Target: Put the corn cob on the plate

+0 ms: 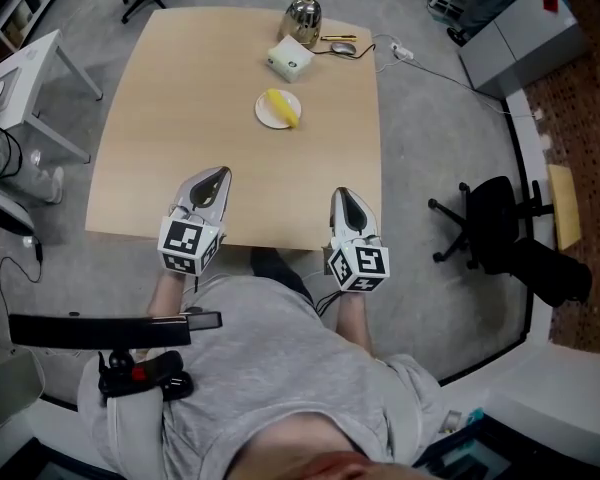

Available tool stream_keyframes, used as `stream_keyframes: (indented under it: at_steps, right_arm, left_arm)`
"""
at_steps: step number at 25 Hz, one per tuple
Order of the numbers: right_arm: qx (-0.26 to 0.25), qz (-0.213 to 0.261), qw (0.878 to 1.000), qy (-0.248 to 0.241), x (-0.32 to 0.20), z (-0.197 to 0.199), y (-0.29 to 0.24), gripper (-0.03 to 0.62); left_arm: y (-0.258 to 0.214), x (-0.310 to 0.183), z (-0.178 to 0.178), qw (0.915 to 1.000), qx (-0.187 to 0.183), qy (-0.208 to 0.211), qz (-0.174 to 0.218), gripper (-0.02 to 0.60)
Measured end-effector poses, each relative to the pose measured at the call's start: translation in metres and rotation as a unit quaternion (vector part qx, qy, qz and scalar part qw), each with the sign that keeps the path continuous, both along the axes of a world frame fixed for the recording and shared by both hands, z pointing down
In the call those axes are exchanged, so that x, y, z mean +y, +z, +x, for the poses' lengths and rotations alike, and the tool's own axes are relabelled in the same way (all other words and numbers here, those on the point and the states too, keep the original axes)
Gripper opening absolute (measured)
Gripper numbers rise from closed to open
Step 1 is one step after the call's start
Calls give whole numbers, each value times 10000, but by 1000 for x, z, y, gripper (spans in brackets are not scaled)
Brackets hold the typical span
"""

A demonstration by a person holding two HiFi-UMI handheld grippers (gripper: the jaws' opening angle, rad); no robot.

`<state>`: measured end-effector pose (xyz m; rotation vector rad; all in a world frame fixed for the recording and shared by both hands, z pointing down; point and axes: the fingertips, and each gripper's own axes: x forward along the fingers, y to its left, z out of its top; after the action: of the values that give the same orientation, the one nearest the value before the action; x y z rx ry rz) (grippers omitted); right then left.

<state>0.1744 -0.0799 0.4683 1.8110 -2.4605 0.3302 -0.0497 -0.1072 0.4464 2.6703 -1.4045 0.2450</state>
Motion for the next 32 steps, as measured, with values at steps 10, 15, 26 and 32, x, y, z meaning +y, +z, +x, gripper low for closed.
stream_keyframes:
  at_steps: [10,15,26,32]
  right_arm:
    - [17,-20,10000,78,6,2,2,11]
    - [71,-20,10000,67,7,0,3,9]
    - [61,6,10000,67,8,-7,-2,9]
    - [38,-4,10000,59,7,-9,1,8]
  left_arm:
    - [0,1,3,10000,-10,70,19,20]
    - [1,2,2,10000,12,70,15,20]
    - [-3,3,-2,9999,38,118,49,20]
    - [-1,2,-3,9999,28,122,55,19]
